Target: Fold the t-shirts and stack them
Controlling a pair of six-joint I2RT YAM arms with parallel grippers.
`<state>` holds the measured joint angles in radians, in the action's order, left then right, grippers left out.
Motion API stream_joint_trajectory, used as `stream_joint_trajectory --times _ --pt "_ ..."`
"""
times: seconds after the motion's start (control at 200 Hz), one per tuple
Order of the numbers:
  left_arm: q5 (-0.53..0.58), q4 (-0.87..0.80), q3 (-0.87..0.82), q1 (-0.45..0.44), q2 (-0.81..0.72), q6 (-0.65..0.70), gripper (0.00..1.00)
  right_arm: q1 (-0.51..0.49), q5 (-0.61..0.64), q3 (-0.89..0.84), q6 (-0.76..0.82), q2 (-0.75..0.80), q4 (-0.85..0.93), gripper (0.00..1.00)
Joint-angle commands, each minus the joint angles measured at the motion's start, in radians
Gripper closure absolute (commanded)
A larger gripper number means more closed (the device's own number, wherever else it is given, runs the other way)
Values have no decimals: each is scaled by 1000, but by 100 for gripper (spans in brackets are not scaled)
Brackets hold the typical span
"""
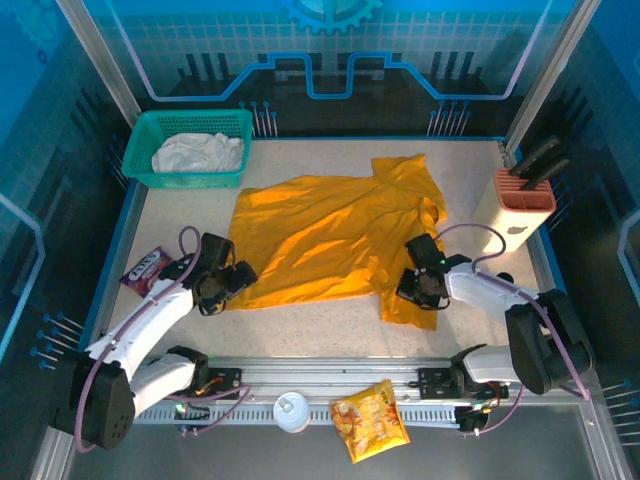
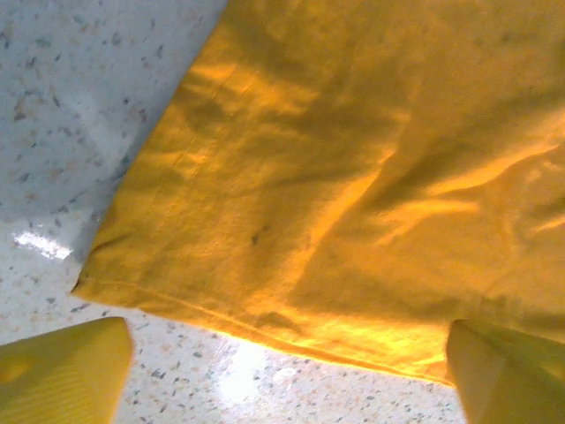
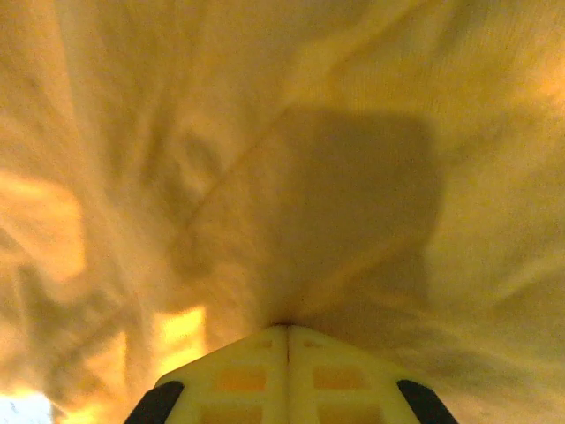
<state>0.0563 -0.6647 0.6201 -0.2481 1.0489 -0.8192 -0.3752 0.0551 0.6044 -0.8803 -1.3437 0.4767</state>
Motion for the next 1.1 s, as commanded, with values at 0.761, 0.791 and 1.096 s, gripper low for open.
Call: stream_joint_trajectory --times 0.761,0.791,1.096 --pt "-8 115 210 3 303 203 1 63 222 -55 -357 227 391 100" --pt "-15 117 212 3 308 202 1 65 205 -48 -318 234 369 100" --pt "-28 122 217 2 276 198 4 89 -13 6 -86 167 33 100"
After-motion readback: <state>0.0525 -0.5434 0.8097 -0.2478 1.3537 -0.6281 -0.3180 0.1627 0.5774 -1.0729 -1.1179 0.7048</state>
